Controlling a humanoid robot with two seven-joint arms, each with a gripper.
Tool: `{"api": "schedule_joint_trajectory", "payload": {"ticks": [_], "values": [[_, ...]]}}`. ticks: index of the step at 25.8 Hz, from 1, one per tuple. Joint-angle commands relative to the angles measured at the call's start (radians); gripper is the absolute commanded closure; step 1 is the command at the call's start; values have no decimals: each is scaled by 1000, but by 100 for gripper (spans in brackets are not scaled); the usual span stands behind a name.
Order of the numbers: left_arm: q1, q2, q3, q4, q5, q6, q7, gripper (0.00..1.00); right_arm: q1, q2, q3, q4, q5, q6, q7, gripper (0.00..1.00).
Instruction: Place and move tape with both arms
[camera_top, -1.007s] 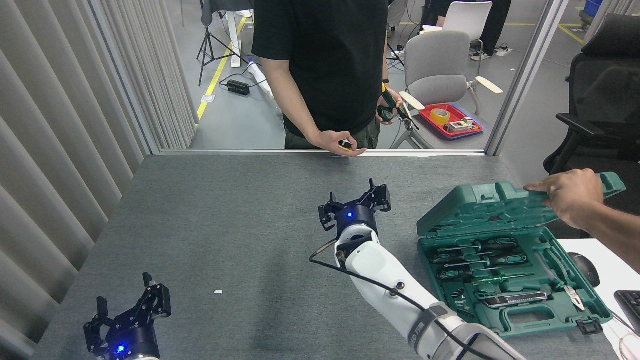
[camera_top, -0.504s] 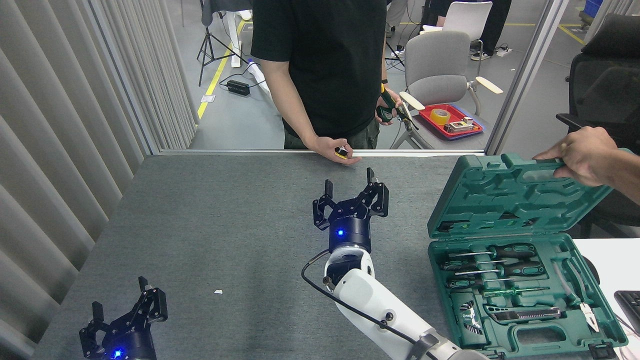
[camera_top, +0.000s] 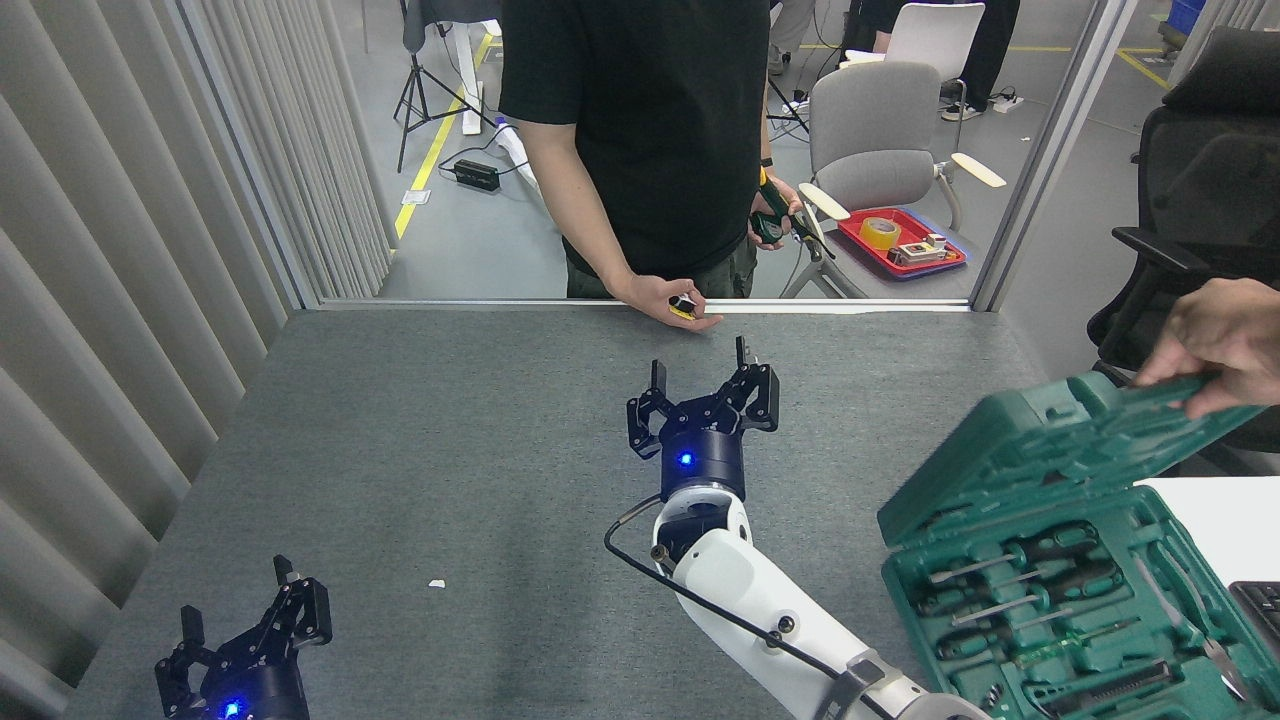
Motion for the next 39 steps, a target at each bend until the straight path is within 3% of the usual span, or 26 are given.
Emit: {"api": "schedule_joint_trajectory", "payload": {"ticks": [1, 27, 39], "values": [[-3, -3, 0, 7, -2, 0, 1, 1, 27, -1, 3, -1, -1, 9, 1, 0], [-20, -67, -40, -5, -18, 37, 2, 1, 50, 7, -5, 0, -4, 53, 1, 0], [-9, -60, -40, -10, -15, 57, 5, 1, 28, -2, -11, -3, -6, -60, 2, 0]]}}
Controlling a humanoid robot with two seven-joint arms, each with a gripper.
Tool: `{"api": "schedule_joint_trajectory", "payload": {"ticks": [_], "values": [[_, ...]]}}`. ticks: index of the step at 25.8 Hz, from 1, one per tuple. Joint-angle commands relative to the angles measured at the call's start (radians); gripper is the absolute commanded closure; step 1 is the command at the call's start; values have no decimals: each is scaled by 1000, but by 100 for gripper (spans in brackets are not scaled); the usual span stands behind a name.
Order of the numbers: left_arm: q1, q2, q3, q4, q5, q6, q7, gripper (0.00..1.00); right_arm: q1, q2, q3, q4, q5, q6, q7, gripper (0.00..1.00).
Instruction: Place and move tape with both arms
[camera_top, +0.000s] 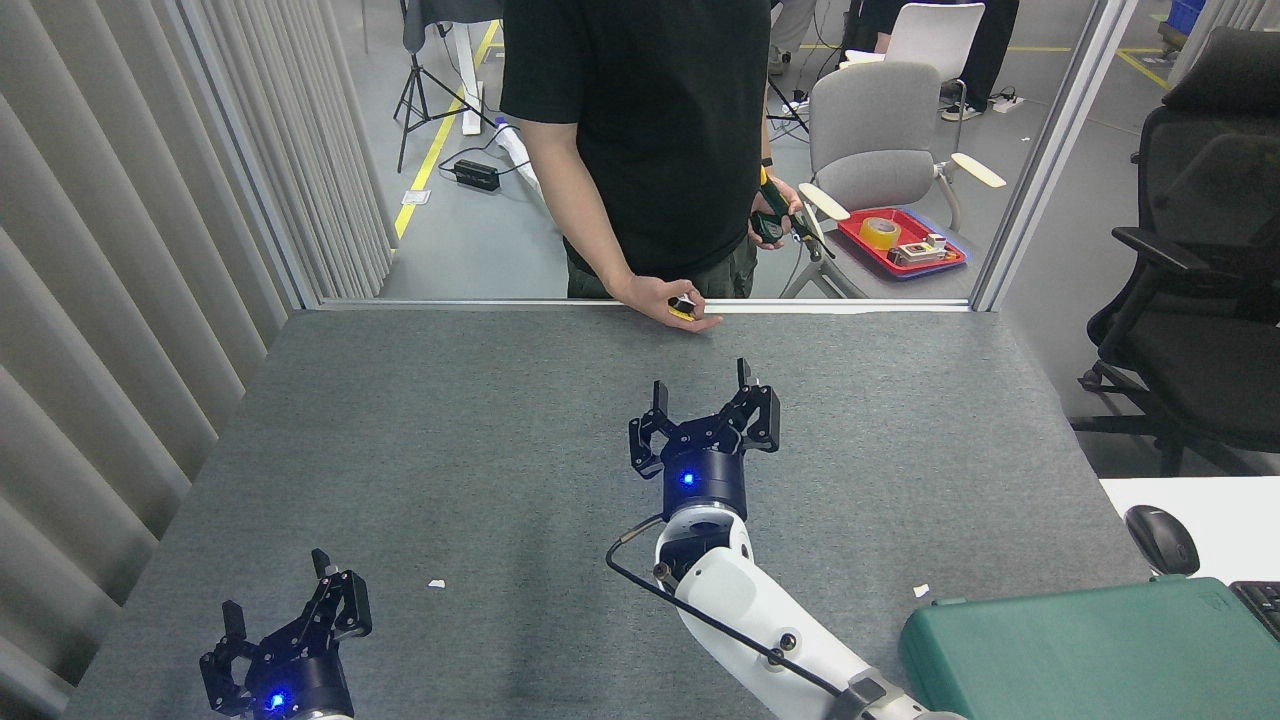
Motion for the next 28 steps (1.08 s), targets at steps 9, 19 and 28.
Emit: {"api": "schedule_joint_trajectory", "payload": {"ticks": [9, 19, 28], "values": [[13, 8, 1, -43, 7, -1, -1, 1, -77, -25, -124, -16, -23, -294, 6, 0], [-12, 21, 1, -32, 12, -10, -13, 1, -120, -50, -138, -15, -155, -326, 6, 0], [-9, 24, -1, -16, 12, -13, -24, 1, -113, -47, -138, -15, -156, -340, 6, 0]]}}
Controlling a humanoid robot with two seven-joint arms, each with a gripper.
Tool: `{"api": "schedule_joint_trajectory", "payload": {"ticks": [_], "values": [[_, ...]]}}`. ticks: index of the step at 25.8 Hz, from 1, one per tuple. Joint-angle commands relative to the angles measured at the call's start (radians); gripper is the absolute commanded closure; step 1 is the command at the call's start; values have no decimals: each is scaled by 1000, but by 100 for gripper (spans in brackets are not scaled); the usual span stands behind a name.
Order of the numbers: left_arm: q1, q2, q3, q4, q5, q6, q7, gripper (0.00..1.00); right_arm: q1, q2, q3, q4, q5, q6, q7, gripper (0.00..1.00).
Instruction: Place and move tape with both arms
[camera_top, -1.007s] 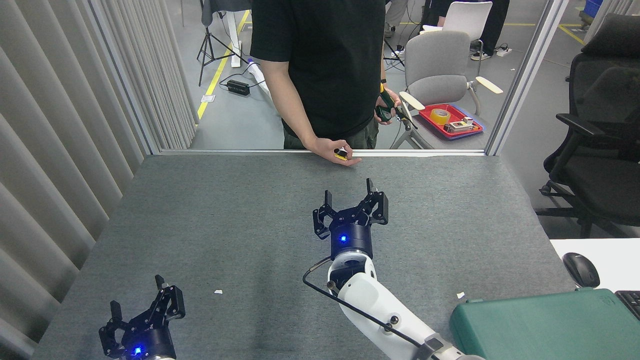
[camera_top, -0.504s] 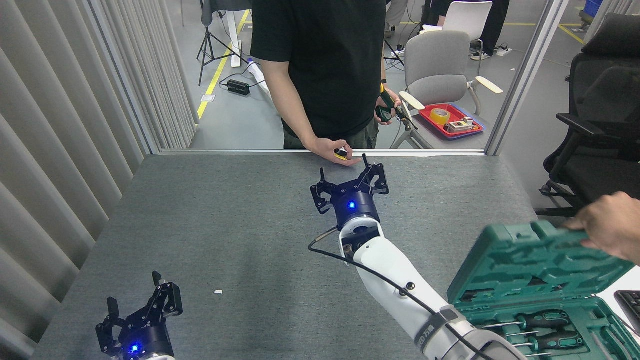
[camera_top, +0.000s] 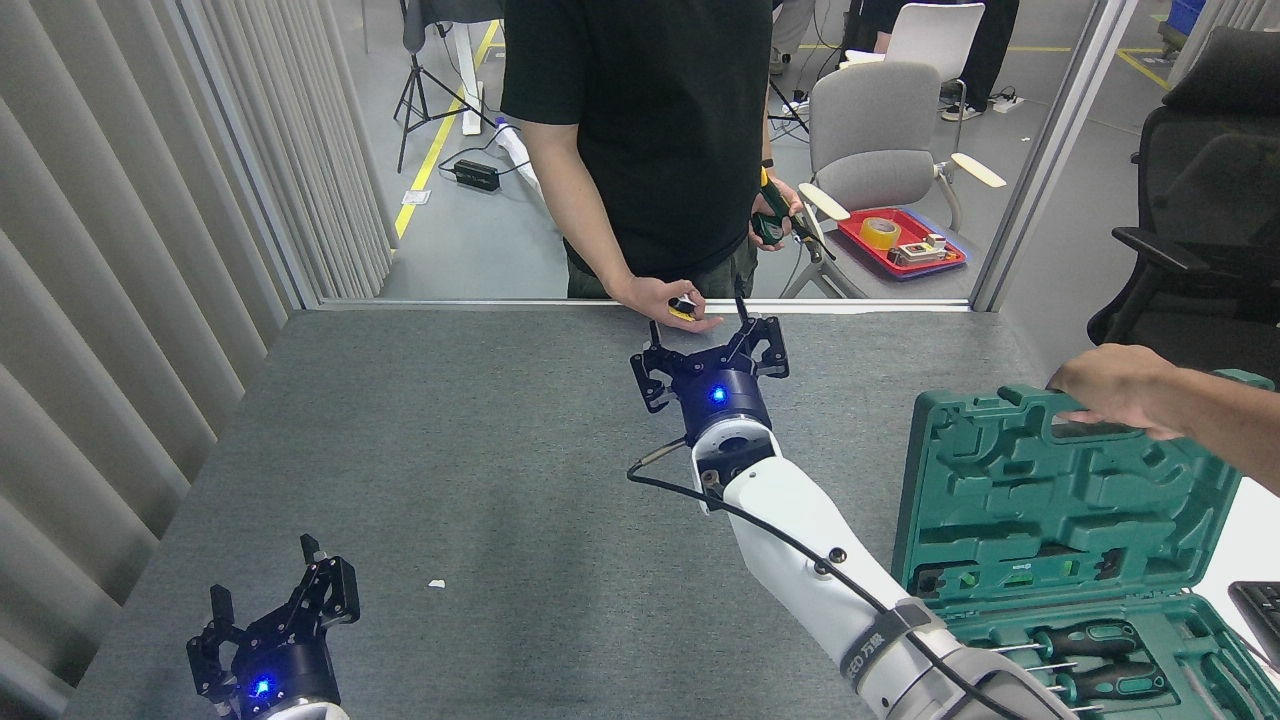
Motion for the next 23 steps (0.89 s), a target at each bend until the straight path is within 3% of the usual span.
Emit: {"api": "schedule_joint_trajectory", "payload": {"ticks": [1, 5, 13, 19, 23], "values": [[0, -4, 0, 16, -1, 0, 2, 1, 0, 6, 0, 0, -1, -6, 1, 0], [-8, -12, -10, 36, -2, 0, 9, 1, 5, 10, 2, 0, -1, -16, -1, 0], [3, -31, -56, 38, -10, 8, 34, 1, 11, 0, -1, 0, 1, -164, -4, 0], [9, -44, -56, 48, -12, 11, 39, 1, 9, 4, -8, 0, -1, -150, -12, 0], [8, -34, -54, 19, -10, 9, 31, 1, 11, 13, -81, 0, -2, -81, -32, 0]]}}
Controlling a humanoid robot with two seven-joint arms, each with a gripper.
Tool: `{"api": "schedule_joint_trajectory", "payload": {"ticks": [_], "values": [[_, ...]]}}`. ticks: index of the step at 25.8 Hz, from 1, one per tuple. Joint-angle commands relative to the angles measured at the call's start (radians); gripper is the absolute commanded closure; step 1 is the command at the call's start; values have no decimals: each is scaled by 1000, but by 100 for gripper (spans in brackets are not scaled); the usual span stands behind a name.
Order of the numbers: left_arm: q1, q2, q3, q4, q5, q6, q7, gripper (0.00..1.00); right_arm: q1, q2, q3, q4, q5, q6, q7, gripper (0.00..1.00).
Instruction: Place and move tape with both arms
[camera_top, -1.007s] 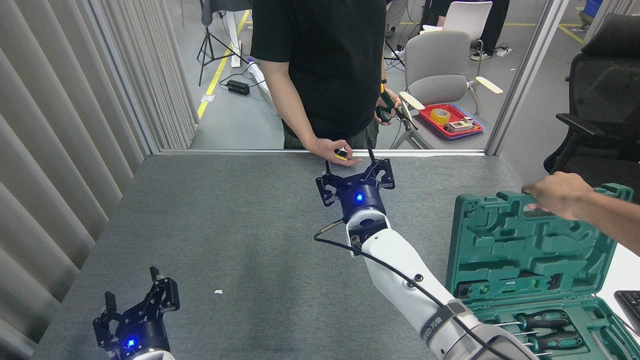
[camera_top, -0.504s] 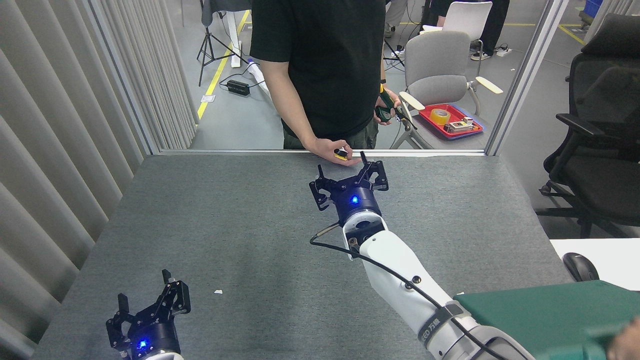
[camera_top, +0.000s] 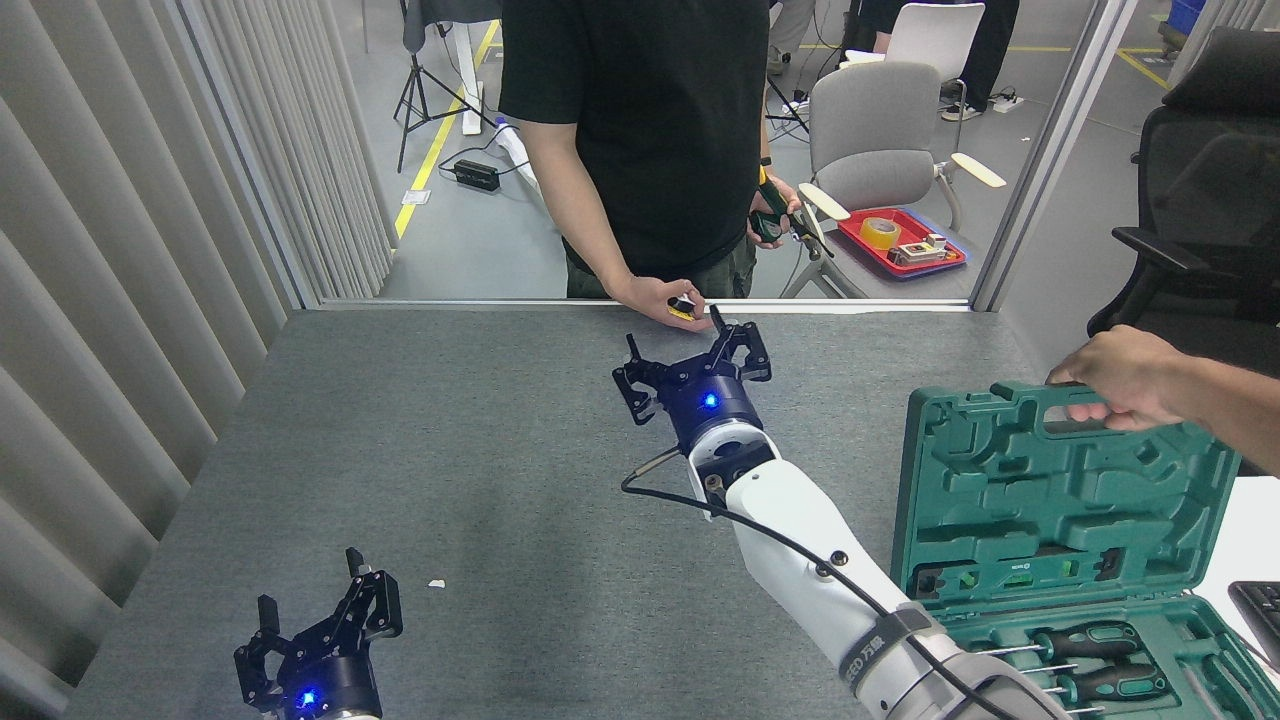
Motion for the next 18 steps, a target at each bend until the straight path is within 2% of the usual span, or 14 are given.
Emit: {"api": "schedule_joint_trajectory", "payload": {"ticks": [1, 4, 7, 16, 18], "values": [[0, 8, 0, -26, 3, 0, -8, 1, -1, 9, -48, 0, -1, 52, -13, 0], [2, 8, 0, -22, 3, 1, -7, 1, -8, 4, -60, 0, -9, 37, -5, 0], [8, 8, 2, -11, 4, 1, -2, 1, -12, 10, -83, 0, -70, 28, -7, 0], [-3, -9, 0, 46, 0, 3, 8, 1, -33, 3, -82, -2, -79, 21, -11, 0], [-5, -29, -4, 54, 0, 3, 35, 1, -35, 0, -82, -2, -84, 24, 0, 0]]}}
